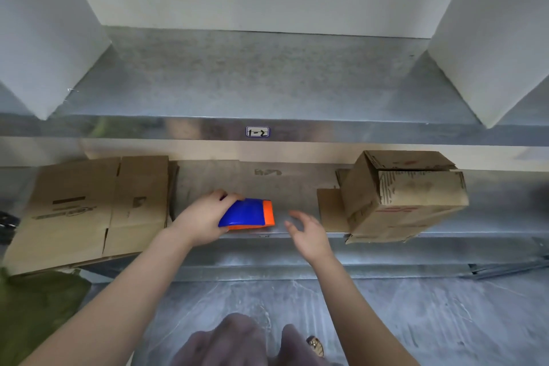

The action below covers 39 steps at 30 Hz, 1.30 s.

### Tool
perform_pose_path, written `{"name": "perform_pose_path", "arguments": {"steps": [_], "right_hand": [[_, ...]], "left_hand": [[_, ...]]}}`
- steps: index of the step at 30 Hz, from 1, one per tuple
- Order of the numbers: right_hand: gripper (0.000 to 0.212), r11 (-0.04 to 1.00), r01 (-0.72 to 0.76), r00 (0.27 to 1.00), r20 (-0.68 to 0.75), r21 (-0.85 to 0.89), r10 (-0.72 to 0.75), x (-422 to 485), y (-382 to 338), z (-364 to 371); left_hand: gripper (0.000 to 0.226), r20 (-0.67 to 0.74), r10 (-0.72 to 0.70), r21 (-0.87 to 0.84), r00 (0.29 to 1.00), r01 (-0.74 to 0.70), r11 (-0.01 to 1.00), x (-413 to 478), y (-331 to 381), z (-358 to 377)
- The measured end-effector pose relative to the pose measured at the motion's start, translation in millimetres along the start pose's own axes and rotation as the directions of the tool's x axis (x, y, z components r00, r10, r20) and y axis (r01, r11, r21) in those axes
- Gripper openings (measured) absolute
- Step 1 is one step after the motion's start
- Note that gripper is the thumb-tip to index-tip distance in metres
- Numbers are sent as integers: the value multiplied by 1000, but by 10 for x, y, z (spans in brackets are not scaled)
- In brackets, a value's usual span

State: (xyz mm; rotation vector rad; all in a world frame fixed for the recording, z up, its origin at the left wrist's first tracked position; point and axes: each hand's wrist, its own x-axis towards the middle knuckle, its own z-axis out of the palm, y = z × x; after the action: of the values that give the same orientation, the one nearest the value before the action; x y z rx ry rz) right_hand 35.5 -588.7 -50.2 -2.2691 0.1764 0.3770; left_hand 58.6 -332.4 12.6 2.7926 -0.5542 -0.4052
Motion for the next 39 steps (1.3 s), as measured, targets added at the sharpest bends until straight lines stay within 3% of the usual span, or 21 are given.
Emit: {"name": "perform_pose_path", "arguments": {"steps": [7,10,14,17,20,24,27,30,36,39], "right_hand": [[41,997,49,998,-29,63,-47,-197,-22,-149],[45,979,13,1000,1,203,-14,-251,-104,-211],[47,889,-34,996,86,456,-6,-300,-292,-273],[33,740,-99,989,149,666,-3,-361,-400,-332],[25,673,-87,985,163,735,-51,-427,-449,-401],[14,745,14,999,26,667,-42,-490,-450,-457],[13,885,163,977,-196,436,-83,-514,-399,-566],[12,953,245,940,-283,177,-189,-573,-358,-785],[15,931,180,950,-300,317,-82,-575,-189,-1349],[14,945,189,938,-333,269,-93,-602,-102,-1649]], "left_hand": [[69,-204,127,-12,971,-133,991,-150,220,-134],[74,-272,163,-22,948,-176,984,-207,252,-264],[69,-331,179,-106,927,-225,969,-350,358,-410],[66,-355,158,-163,922,-228,960,-467,401,-490],[66,-375,147,-192,915,-232,954,-549,440,-557],[71,-393,139,-214,909,-237,948,-579,493,-597],[70,-388,137,-198,911,-227,954,-543,548,-607],[72,-388,155,-203,909,-248,947,-477,642,-632],[67,-375,168,-234,911,-269,934,-221,1053,-632],[66,-377,163,-254,912,-271,929,-55,1265,-627]]}}
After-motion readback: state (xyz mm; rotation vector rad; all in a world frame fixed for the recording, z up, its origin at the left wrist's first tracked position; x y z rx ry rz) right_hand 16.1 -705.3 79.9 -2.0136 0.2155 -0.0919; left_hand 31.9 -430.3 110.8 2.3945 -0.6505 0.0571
